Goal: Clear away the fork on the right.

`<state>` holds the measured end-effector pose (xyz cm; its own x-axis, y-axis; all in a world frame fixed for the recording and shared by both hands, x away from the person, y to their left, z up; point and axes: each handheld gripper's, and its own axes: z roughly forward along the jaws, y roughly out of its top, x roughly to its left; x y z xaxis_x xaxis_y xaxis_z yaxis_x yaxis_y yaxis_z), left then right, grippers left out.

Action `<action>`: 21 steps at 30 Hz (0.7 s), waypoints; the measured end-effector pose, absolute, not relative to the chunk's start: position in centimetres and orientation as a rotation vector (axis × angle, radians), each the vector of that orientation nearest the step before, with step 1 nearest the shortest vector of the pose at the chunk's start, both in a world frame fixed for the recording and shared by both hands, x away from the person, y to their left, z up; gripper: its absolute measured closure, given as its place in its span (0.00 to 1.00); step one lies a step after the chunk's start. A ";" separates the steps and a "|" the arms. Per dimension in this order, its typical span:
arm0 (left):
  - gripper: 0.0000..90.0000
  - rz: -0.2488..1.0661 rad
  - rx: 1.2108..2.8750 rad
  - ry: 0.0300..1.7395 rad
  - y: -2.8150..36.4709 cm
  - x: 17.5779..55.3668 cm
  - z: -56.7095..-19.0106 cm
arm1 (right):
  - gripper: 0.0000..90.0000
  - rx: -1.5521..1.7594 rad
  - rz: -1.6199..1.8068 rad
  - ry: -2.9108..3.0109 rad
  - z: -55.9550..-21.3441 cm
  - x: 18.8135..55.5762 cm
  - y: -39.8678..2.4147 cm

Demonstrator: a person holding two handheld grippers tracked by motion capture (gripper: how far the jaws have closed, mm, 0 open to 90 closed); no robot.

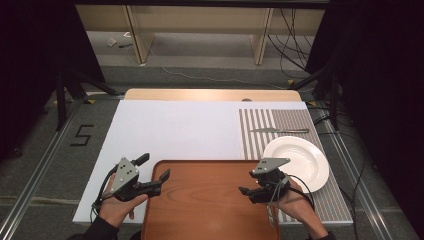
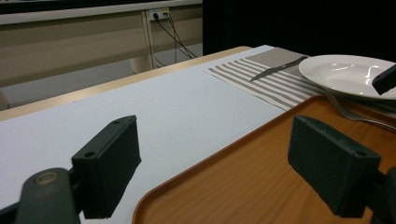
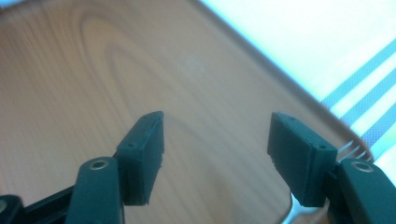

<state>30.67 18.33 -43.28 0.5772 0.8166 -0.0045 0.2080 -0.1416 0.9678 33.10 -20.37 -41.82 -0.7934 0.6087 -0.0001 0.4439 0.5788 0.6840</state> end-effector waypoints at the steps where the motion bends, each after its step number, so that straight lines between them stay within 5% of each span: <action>1: 0.18 0.663 1.665 0.866 18.3 30.7 -43.3 | 0.41 0.883 1.045 2.557 -41.7 33.1 -20.4; 21: 0.18 0.654 1.646 0.855 18.3 30.5 -43.0 | 0.35 0.888 1.339 2.264 -40.0 31.9 -21.3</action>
